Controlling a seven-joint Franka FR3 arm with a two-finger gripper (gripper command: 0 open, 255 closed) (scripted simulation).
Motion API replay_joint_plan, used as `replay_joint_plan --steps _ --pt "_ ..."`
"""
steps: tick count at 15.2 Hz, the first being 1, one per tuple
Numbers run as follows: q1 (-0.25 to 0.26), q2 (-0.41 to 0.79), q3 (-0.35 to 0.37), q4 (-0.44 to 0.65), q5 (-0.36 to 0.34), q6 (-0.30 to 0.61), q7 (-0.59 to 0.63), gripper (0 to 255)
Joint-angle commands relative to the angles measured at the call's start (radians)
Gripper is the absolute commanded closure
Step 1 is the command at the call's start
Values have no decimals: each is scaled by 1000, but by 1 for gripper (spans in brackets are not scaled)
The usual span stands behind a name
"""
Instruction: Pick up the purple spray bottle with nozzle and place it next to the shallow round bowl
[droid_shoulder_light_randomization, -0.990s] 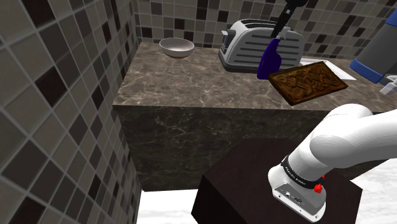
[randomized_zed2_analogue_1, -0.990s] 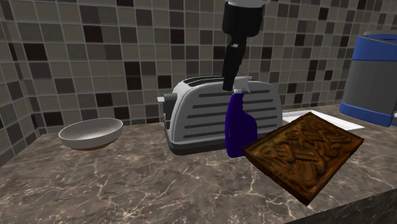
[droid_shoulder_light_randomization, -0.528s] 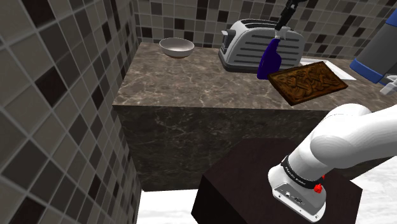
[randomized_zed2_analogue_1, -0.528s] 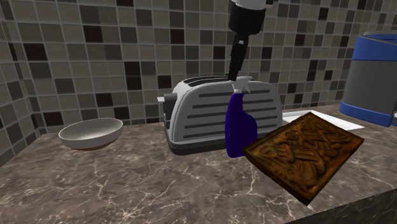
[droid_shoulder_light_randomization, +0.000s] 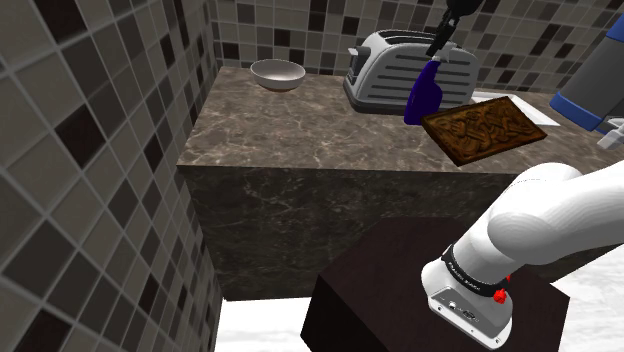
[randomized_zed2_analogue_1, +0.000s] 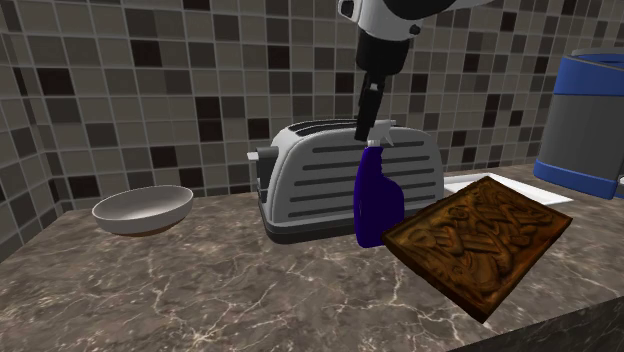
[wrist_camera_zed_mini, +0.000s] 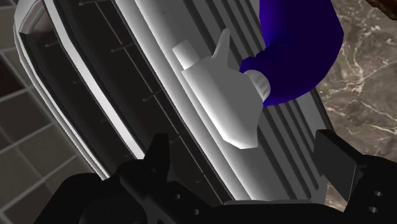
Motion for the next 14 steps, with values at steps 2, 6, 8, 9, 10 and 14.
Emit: replay_joint_plan --steps 2,6,8,9,10,14 --pt "0 2 -2 -1 0 3 -1 0" --pt "0 2 -2 -1 0 3 -1 255" --pt "0 2 -2 -1 0 3 -1 255" --pt "0 2 -2 -1 0 3 -1 255" --pt "0 2 -2 0 0 3 -1 255" --pt "0 2 -1 1 0 2 0 255"
